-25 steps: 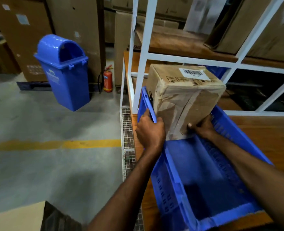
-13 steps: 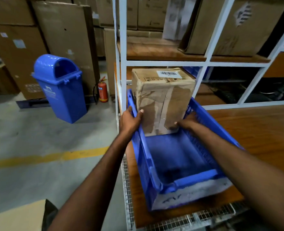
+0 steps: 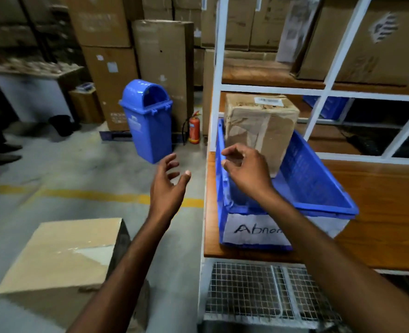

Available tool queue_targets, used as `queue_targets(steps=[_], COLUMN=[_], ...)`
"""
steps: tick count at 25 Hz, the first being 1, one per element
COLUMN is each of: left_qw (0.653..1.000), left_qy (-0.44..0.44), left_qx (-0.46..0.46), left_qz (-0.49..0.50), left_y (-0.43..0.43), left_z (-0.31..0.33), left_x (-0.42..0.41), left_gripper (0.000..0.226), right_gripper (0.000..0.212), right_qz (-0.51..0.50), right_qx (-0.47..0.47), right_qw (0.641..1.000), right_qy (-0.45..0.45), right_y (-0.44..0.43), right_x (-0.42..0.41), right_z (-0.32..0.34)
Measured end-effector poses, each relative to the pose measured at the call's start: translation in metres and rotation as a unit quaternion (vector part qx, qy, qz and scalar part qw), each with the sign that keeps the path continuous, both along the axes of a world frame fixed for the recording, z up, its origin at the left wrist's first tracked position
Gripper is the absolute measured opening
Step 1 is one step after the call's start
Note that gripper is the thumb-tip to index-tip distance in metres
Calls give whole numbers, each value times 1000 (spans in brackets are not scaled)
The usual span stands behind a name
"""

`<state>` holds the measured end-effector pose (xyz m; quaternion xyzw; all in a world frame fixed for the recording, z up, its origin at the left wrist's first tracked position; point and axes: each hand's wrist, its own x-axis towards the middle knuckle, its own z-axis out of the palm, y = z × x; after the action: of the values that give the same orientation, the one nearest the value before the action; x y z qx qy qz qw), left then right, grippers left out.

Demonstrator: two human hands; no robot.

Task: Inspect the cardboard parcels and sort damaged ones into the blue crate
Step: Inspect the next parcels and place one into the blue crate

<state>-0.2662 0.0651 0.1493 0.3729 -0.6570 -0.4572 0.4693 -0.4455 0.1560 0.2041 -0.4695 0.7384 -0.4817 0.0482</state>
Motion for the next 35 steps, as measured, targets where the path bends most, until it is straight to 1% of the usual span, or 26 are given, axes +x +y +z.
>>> queue_targets(steps=[3,5,7,9,11,12,15,18,19,20,21,23,25,26,28,30,31,32,33,34,35], left_qw=[997,991,980,963,939,924,872,837,827,818,814,816,818,819,820,830,840,851,864,877,890], left_qy=[16,26,29,15,-11,-20,-20,-13,-8,5,29,87,114,123,143,152,141,131,118,99,73], left_qx=[14,40,58,73,91,115,247,351,385,417,440,458,470,472,461,436,421,407,393,379,368], left_qz=[67,122,189,257,331,364,423,419,409,395,377,341,311,302,307,314,313,305,292,278,260], left_y=[6,5,-5,-17,-28,-33,-48,-67,-72,-77,-80,-88,-90,-89,-84,-71,-61,-46,-29,-9,15], left_z=[-15,-27,-49,-76,-112,-130,-180,-227,-237,-246,-252,-271,-282,-285,-283,-272,-263,-251,-237,-223,-207], left_x=[54,86,126,167,208,227,264,285,287,289,290,292,293,296,302,312,318,324,327,328,326], left_gripper=[42,36,33,34,42,48,79,114,122,124,121,100,84,81,69,59,58,61,66,70,68], right_gripper=[14,17,16,17,25,31,58,76,79,80,80,83,87,87,82,70,64,60,56,54,56], right_qz=[86,127,169,210,245,260,292,297,292,285,277,271,266,255,219,195,184,168,151,137,127], right_qx=[21,54,103,149,198,230,315,371,381,391,404,440,472,471,453,438,425,407,389,373,362], right_qw=[996,990,980,966,949,937,895,862,856,853,851,837,820,821,842,856,868,886,904,917,922], right_qy=[-21,-36,-29,-9,22,45,115,178,191,194,191,178,187,195,195,194,177,144,90,17,-55], right_y=[-5,-19,-42,-70,-103,-122,-175,-230,-248,-265,-280,-302,-310,-310,-302,-277,-255,-226,-193,-156,-117], right_x=[53,84,123,163,202,221,266,300,307,311,312,311,308,308,309,304,300,294,288,281,276], right_z=[-16,-37,-62,-87,-118,-134,-182,-219,-227,-236,-246,-266,-285,-289,-282,-264,-255,-246,-237,-228,-218])
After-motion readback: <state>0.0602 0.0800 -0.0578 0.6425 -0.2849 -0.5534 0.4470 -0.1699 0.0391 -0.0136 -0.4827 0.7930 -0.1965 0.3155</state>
